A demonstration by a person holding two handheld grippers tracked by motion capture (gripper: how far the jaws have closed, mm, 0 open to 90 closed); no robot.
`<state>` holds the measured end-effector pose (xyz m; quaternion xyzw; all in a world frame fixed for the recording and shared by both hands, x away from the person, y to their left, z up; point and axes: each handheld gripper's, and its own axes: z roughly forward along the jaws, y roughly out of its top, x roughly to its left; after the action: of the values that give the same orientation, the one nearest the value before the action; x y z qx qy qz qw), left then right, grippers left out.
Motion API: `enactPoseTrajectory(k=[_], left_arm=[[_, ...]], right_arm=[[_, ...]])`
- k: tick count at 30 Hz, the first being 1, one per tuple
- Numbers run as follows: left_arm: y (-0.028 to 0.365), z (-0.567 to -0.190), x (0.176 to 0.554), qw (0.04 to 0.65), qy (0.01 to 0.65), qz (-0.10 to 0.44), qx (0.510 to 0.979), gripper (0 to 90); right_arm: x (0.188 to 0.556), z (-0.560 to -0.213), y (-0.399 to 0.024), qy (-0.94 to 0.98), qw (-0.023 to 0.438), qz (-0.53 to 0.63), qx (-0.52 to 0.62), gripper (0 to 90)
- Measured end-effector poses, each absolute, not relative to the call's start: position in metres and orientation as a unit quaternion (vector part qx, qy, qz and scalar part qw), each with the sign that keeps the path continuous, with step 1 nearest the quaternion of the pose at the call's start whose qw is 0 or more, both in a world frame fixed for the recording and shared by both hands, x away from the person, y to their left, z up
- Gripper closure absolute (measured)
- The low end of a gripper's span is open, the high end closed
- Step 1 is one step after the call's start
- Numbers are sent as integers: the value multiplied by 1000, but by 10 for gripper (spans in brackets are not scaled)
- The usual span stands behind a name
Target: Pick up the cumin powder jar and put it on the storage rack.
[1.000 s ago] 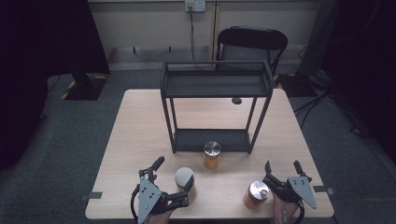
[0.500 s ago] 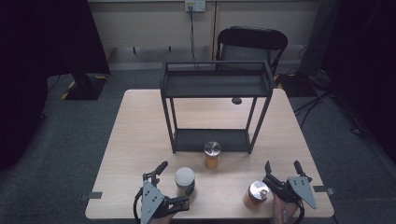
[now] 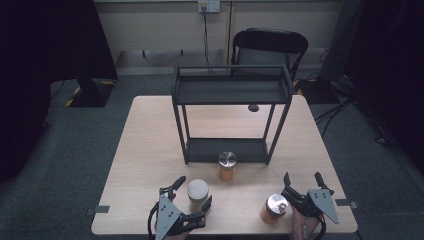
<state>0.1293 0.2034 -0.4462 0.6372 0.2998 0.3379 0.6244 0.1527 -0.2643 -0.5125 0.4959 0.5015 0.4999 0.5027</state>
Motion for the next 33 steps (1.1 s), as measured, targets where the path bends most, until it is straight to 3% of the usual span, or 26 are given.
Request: enactPoseTrajectory(k=[33], left_arm=[[205,-462,145,595,329,299,670,244]], right_arm=[[153,-513,-264,501,503,500,496,18]])
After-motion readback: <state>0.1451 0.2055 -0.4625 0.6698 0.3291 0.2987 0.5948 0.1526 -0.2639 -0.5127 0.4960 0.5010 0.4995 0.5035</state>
